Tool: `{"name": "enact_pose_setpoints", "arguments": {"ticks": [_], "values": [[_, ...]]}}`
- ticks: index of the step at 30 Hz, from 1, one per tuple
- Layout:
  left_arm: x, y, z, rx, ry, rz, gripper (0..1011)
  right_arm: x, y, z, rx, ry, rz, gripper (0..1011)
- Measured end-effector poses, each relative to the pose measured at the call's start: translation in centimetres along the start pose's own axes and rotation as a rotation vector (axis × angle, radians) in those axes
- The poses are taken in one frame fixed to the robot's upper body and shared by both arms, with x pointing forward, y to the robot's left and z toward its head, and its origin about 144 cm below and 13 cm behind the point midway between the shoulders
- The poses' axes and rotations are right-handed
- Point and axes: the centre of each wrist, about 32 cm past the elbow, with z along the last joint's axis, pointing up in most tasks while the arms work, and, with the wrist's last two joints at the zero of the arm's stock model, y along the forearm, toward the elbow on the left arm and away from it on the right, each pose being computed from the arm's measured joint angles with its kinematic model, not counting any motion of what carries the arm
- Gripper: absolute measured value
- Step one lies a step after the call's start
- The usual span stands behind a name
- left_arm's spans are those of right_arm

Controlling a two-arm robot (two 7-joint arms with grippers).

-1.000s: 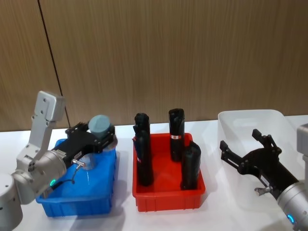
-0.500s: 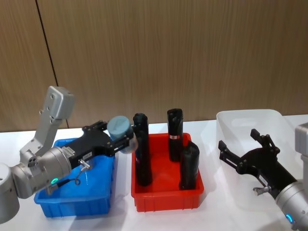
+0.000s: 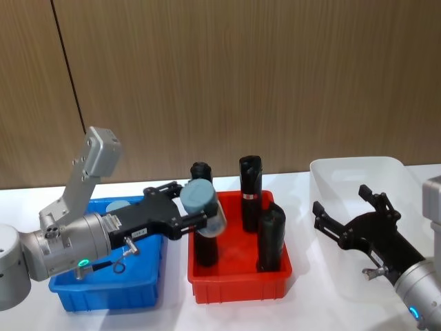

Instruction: Pick the cotton swabs from the blue box and place them into the white box.

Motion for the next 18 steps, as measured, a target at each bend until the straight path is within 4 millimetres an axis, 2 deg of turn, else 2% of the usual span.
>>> {"name": "enact_pose_setpoints", "arguments": {"ticks": [18], "values": [[0.47,-0.07,-0.24,-0.008,0.008,-0.136,660,0.0,0.0,0.0,0.0,0.0,0.0,1002]]}}
